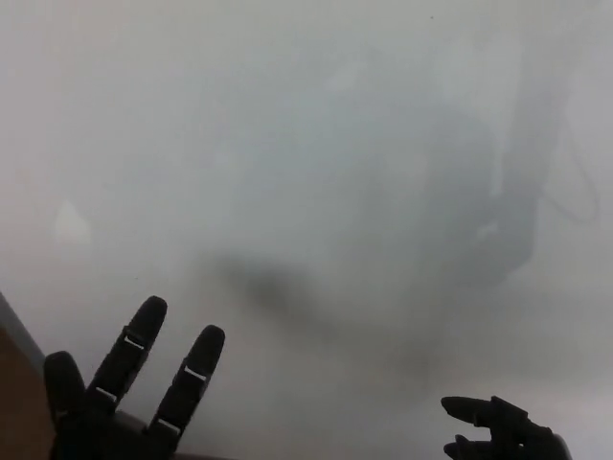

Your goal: A magnetic marker holder is on the left hand side of the white board, the robot put the index and middle finger into the opening of the container and pull off the magnetic holder and hand it to a human on the left hand side.

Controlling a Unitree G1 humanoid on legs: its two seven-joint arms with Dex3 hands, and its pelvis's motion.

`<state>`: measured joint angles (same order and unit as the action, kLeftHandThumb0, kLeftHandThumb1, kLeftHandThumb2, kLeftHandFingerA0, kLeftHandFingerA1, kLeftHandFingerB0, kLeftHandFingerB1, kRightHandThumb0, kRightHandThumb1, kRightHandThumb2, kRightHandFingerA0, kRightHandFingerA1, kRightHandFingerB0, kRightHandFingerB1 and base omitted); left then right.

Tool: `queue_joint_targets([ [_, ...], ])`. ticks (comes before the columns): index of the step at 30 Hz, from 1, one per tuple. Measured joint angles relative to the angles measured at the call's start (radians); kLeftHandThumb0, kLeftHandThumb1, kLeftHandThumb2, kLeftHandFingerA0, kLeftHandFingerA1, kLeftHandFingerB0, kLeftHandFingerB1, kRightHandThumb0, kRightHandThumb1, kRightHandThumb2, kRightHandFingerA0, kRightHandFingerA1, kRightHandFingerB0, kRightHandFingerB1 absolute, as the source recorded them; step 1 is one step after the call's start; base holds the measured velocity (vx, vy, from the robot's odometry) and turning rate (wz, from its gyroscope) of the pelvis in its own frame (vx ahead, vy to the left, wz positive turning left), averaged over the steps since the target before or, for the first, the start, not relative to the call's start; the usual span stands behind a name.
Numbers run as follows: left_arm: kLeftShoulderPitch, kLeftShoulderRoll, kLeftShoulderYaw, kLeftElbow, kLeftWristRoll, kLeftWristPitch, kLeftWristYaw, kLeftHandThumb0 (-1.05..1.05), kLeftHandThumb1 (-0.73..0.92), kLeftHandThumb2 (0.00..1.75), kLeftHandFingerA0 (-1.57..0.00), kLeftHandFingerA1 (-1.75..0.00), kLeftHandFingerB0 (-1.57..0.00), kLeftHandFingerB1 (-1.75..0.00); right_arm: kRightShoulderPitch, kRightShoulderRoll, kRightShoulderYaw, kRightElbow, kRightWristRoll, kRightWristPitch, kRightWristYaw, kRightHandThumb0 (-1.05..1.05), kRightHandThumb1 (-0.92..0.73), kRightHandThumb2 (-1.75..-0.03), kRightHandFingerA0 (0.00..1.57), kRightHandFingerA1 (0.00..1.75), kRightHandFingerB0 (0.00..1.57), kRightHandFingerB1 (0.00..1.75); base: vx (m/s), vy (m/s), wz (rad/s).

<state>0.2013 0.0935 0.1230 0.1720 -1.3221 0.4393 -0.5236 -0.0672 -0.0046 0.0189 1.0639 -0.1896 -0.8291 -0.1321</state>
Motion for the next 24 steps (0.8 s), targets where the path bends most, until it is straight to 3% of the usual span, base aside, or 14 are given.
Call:
queue_joint_targets([
  [15,-0.002,0.066,-0.238,0.319,0.269,-0.188,0.073,-0.81,0.85,0.66,-0.34,-0.40,-0.23,-0.28,0.055,0.003,0.019,0.000,-0.002,0.000,0.000,-0.49,-0.71,-0.62,0.87,0.52,0.72,0.48,0.00,0.000,0.00],
  [16,-0.003,0.069,-0.247,0.332,0.281,-0.197,0.076,-0.79,0.68,1.03,-0.28,-0.51,-0.17,-0.43,0.057,0.003,0.020,0.000,-0.002,0.000,0.000,-0.50,-0.70,-0.62,0.87,0.51,0.72,0.48,0.00,0.000,0.00],
  [17,-0.004,0.073,-0.261,0.351,0.298,-0.211,0.080,-0.80,0.69,1.04,-0.27,-0.51,-0.17,-0.42,0.059,0.003,0.021,0.000,-0.002,0.000,0.000,-0.48,-0.70,-0.61,0.87,0.52,0.72,0.49,0.00,0.000,0.00],
  [20,-0.009,0.083,-0.300,0.404,0.353,-0.254,0.094,-0.79,0.68,1.04,-0.27,-0.52,-0.16,-0.42,0.064,0.003,0.024,0.000,-0.002,0.000,0.000,-0.48,-0.70,-0.61,0.85,0.52,0.71,0.49,0.00,0.000,0.00],
  [21,-0.011,0.087,-0.311,0.420,0.370,-0.268,0.097,-0.79,0.86,0.66,-0.34,-0.39,-0.25,-0.28,0.066,0.003,0.025,0.000,-0.002,0.000,-0.001,-0.47,-0.70,-0.61,0.85,0.52,0.71,0.49,0.00,0.000,0.00],
  [24,-0.016,0.095,-0.334,0.455,0.406,-0.297,0.105,-0.78,0.87,0.67,-0.35,-0.40,-0.24,-0.28,0.069,0.003,0.027,0.000,-0.003,0.000,-0.001,-0.48,-0.70,-0.61,0.85,0.52,0.71,0.49,0.00,0.000,0.00],
])
